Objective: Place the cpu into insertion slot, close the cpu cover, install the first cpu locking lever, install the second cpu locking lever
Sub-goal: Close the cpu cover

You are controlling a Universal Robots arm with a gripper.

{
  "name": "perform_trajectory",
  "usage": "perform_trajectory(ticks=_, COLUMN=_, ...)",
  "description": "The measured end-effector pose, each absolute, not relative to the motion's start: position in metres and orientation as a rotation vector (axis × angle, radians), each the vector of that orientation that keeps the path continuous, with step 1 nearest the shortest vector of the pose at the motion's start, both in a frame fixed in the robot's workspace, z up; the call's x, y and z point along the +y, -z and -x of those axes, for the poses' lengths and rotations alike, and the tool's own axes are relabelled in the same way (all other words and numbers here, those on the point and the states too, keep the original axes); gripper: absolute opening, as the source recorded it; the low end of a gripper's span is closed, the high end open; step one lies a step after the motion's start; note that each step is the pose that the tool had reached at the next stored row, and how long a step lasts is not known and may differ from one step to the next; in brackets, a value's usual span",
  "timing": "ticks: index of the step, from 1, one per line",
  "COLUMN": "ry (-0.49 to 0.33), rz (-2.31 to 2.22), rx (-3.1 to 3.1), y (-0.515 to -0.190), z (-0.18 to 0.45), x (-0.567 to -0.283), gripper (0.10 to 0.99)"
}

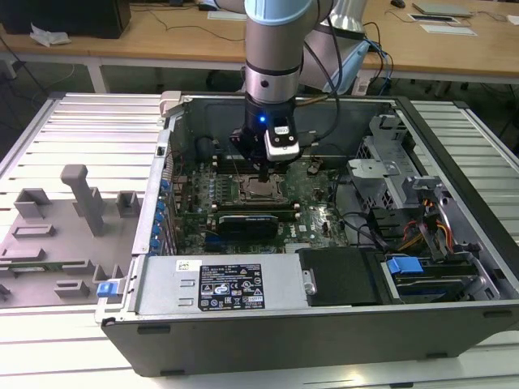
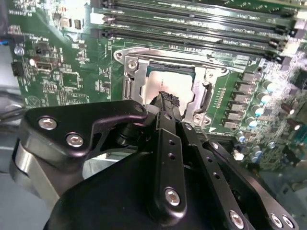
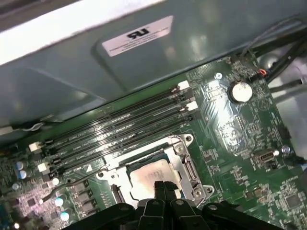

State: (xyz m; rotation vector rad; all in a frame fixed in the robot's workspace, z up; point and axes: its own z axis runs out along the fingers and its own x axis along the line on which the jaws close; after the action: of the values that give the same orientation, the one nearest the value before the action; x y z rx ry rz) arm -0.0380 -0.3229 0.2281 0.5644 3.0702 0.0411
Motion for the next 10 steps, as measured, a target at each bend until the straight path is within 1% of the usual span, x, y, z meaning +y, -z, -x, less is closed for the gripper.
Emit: perform_trajectory(ticks=10, ry=-0.044, rz=-0.208, rx=3.117, y=-0.2276, z=0.038, x=-0.323, gripper=0.106)
